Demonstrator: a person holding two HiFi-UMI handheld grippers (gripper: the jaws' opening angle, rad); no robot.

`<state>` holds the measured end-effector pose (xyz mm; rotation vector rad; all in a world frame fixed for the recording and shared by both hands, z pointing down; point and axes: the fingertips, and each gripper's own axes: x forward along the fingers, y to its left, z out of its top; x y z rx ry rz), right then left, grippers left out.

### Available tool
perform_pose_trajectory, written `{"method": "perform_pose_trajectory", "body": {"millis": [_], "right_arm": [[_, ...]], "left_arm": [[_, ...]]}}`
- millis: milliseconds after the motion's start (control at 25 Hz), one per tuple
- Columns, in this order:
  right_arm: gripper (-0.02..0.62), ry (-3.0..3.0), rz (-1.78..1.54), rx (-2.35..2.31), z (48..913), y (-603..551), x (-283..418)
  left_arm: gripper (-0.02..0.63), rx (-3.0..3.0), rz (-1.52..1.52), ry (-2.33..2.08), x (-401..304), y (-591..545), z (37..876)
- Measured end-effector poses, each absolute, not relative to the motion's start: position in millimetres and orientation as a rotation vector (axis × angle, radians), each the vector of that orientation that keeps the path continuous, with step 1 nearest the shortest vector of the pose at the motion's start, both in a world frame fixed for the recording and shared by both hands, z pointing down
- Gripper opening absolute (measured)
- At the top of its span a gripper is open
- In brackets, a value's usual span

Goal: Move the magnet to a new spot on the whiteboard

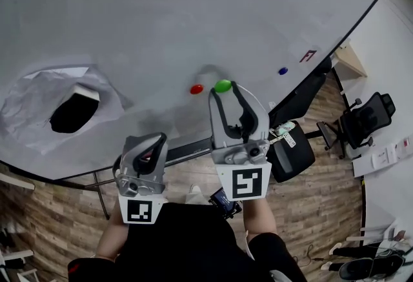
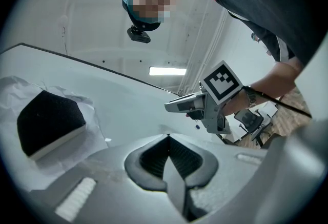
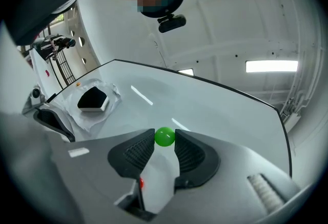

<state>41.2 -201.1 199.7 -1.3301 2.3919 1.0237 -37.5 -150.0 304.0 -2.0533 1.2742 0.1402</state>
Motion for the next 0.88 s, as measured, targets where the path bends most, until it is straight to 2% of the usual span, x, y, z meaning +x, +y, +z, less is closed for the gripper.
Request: {"method": "perform_pose_trajectory", "body": {"millis": [880], "right_arm": [[0.124,2.346,0.989,-1.417,230,-152,59]], "left_arm": [[0.002,-2.116,0.153,1.22,-30,-130,321]]}}
